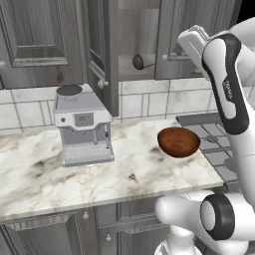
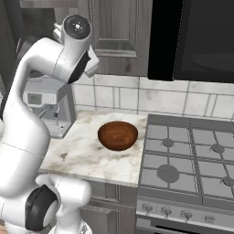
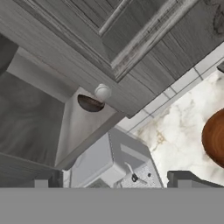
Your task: Open the cabinet and move the ladle to the pot. Then close the cabinet.
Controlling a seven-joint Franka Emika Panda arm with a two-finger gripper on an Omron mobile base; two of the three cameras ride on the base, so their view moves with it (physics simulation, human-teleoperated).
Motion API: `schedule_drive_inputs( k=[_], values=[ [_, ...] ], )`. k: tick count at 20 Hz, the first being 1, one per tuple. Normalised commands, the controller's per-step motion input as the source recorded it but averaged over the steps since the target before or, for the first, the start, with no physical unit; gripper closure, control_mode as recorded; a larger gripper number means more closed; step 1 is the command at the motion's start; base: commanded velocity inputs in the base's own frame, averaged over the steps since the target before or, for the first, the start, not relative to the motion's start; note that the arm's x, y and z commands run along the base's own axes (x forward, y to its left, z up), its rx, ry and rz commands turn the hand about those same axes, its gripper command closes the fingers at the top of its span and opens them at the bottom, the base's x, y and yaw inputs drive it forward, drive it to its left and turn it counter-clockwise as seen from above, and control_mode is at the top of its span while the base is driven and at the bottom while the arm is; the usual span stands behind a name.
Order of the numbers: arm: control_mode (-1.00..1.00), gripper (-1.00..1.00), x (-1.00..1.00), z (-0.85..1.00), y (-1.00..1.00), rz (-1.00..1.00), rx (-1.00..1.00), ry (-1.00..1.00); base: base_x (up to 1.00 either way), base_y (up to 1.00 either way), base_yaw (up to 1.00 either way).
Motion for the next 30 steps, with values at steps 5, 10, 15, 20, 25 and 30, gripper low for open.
schedule_drive_inputs(
  k=[5, 10, 15, 20, 25, 30],
  values=[
    [-1.00, -1.00, 0.15, 0.00, -0.20, 0.05, 0.00, 0.00, 0.00, 0.00, 0.00],
    [-1.00, -1.00, 0.18, -0.07, 0.00, 0.05, 0.00, 0.00, 0.00, 0.00, 0.00],
    [-1.00, -1.00, 0.34, -0.11, 0.08, 0.07, 0.01, 0.00, 0.00, 0.00, 0.00],
    [-1.00, -1.00, 0.41, -0.03, 0.11, 0.05, 0.01, 0.00, 0.00, 0.00, 0.00],
    [-1.00, -1.00, 0.38, -0.01, 0.07, 0.03, 0.00, 0.00, 0.00, 0.00, 0.00],
    [-1.00, -1.00, 0.34, 0.00, 0.01, 0.01, 0.00, 0.00, 0.00, 0.00, 0.00]
  ],
)
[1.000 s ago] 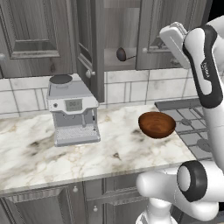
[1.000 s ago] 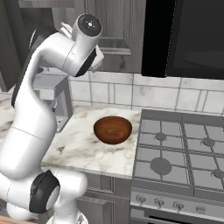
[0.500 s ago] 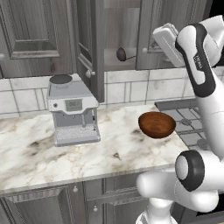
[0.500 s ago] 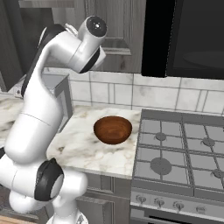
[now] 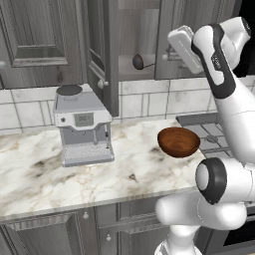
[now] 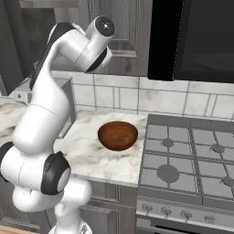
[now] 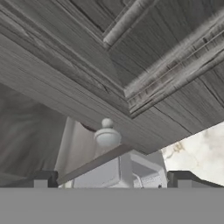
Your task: Open the cabinet and move the ladle to the pot. Then close the cabinet.
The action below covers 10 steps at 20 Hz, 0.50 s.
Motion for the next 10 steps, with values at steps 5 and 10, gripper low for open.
schedule_drive_inputs(
  k=[5, 10],
  values=[
    [-1.00, -1.00, 0.29, -0.06, 0.01, 0.00, 0.00, 0.00, 0.00, 0.00, 0.00],
    [-1.00, -1.00, 0.31, -0.11, 0.04, 0.00, 0.00, 0.00, 0.00, 0.00, 0.00]
  ],
)
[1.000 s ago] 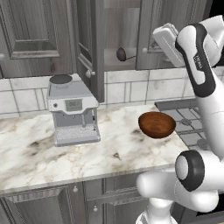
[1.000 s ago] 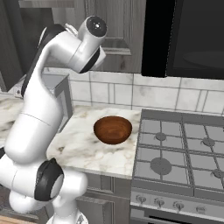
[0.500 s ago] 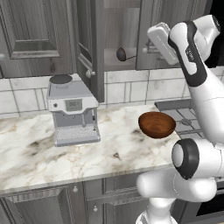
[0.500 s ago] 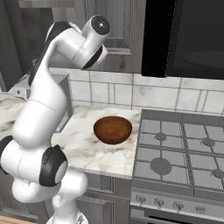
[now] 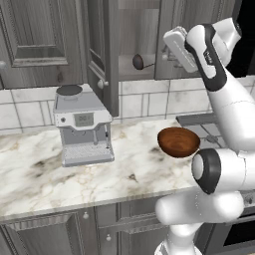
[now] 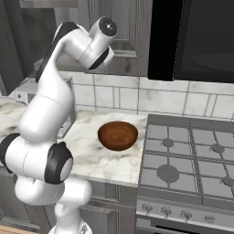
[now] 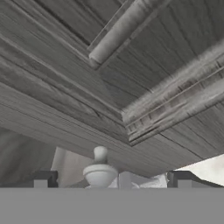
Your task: Open the cabinet and move the ladle to the pot. Then close the cabinet.
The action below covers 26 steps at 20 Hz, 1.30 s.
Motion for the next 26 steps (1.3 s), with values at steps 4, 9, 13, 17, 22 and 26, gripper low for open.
schedule_drive_inputs(
  k=[4, 9, 13, 17, 22, 26],
  values=[
    [-1.00, -1.00, 0.31, -0.12, 0.07, 0.00, 0.00, 0.00, 0.00, 0.00, 0.00],
    [-1.00, -1.00, 0.31, -0.09, 0.04, 0.00, 0.00, 0.00, 0.00, 0.00, 0.00],
    [-1.00, 1.00, 0.21, -0.12, 0.13, 0.00, 0.00, 0.00, 0.00, 0.00, 0.00],
    [-1.00, 1.00, 0.13, -0.13, 0.15, 0.00, 0.00, 0.00, 0.00, 0.00, 0.00],
    [-1.00, 1.00, 0.02, -0.18, 0.06, 0.00, 0.00, 0.00, 0.00, 0.00, 0.00],
    [-1.00, 1.00, -0.02, -0.09, 0.00, 0.00, 0.00, 0.00, 0.00, 0.00, 0.00]
  ],
)
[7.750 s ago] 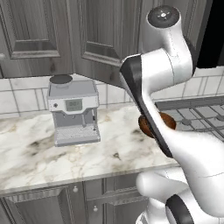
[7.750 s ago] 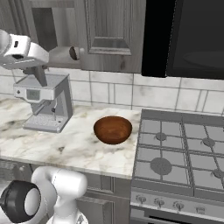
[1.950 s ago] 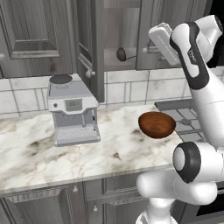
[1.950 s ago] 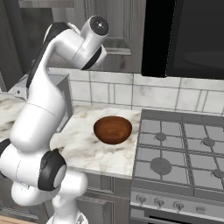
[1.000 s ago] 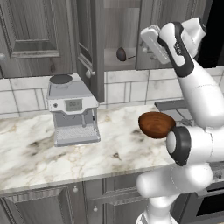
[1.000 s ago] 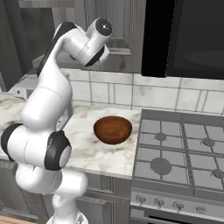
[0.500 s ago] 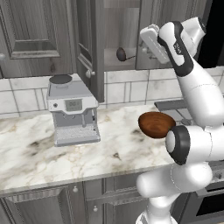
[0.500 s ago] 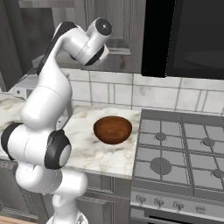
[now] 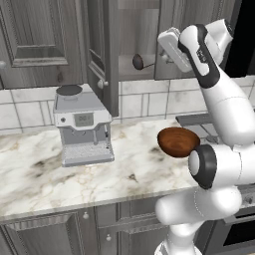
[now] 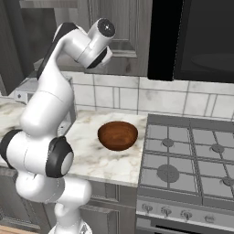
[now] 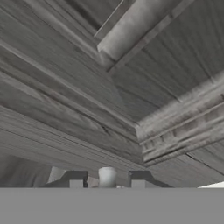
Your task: Open the cabinet and move the ladle to the pot. Then close the cabinet.
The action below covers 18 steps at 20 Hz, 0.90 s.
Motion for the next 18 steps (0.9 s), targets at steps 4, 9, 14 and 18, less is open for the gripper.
schedule_drive_inputs(
  k=[4, 9, 14, 18],
  values=[
    [-1.00, 1.00, -0.65, -0.03, -0.09, 0.00, 0.00, 0.00, 0.00, 0.00, 0.00],
    [-1.00, 1.00, -1.00, -0.01, -0.60, 0.00, 0.00, 0.00, 0.00, 0.00, 0.00],
    [-1.00, 1.00, -0.99, -0.07, -0.91, 0.00, 0.00, 0.00, 0.00, 0.00, 0.00],
    [-1.00, 1.00, -0.70, -0.13, -0.77, 0.00, 0.00, 0.00, 0.00, 0.00, 0.00]
  ],
)
